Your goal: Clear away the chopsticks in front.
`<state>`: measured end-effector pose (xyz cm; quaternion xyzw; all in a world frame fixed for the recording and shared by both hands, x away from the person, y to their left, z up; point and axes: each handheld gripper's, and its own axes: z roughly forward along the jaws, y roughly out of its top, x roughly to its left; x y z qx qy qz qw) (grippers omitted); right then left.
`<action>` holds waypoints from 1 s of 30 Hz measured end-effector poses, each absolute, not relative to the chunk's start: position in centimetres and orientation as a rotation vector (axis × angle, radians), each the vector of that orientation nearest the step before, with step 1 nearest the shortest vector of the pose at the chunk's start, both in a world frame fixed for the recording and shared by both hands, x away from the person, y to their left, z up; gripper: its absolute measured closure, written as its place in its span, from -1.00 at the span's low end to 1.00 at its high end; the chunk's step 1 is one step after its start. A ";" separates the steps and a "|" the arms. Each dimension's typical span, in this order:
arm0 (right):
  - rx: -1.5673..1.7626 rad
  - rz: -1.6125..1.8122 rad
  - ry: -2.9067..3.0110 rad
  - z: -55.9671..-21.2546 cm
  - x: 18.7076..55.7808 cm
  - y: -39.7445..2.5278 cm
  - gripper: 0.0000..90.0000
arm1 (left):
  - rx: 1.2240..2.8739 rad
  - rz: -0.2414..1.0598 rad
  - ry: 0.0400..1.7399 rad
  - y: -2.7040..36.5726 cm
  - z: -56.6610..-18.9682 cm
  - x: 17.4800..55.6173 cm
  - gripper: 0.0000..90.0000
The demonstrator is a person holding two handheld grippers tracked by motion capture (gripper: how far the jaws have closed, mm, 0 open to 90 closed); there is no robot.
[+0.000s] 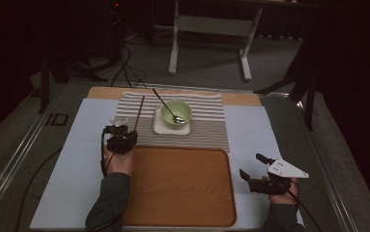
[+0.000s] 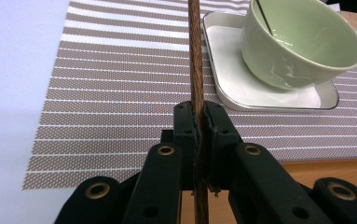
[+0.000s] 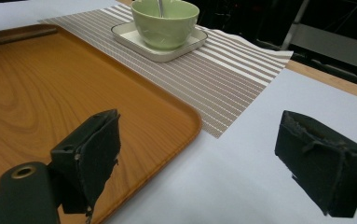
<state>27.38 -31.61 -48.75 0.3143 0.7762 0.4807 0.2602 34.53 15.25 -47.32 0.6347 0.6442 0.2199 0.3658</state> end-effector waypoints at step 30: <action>0.846 1.304 2.102 -48.8 27.4 -31.5 -0.70 | 1.604 0.598 1.642 14.9 -47.0 29.8 0.90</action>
